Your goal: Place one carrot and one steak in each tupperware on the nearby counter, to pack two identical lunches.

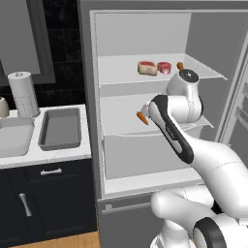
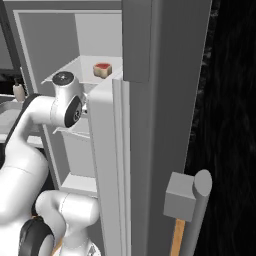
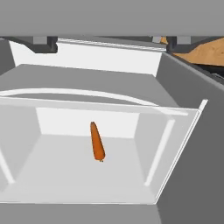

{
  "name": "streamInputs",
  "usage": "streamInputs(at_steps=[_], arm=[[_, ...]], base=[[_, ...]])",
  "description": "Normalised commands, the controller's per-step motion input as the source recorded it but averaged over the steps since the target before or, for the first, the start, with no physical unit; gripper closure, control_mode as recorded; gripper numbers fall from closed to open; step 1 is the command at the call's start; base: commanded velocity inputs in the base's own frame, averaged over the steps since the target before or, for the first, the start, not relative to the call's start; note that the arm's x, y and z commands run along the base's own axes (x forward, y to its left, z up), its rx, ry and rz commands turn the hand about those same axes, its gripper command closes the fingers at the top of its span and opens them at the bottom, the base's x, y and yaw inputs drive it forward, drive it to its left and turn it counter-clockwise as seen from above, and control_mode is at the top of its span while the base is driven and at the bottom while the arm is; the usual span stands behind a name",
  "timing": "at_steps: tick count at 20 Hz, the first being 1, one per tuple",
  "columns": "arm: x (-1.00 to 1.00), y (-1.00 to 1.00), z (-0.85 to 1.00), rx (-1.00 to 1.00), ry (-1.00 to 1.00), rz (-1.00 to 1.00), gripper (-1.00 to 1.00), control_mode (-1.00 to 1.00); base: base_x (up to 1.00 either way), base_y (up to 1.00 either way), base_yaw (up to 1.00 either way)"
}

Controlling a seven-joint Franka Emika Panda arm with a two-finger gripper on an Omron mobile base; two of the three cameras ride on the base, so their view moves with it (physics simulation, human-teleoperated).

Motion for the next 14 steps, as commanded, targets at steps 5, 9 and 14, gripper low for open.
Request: streamInputs(at_steps=[5, 9, 14], arm=[[0.37, 0.0, -0.26, 0.0, 0.05, 0.02, -1.0, -1.0], [0.45, 0.0, -0.46, 0.0, 0.15, 0.0, -1.0, -1.0], [0.51, -0.06, -0.36, 0.01, 0.13, 0.0, -1.0, -1.0]], base=[[0.0, 0.0, 0.0], [0.0, 0.0, 0.0], [0.0, 0.0, 0.0]])
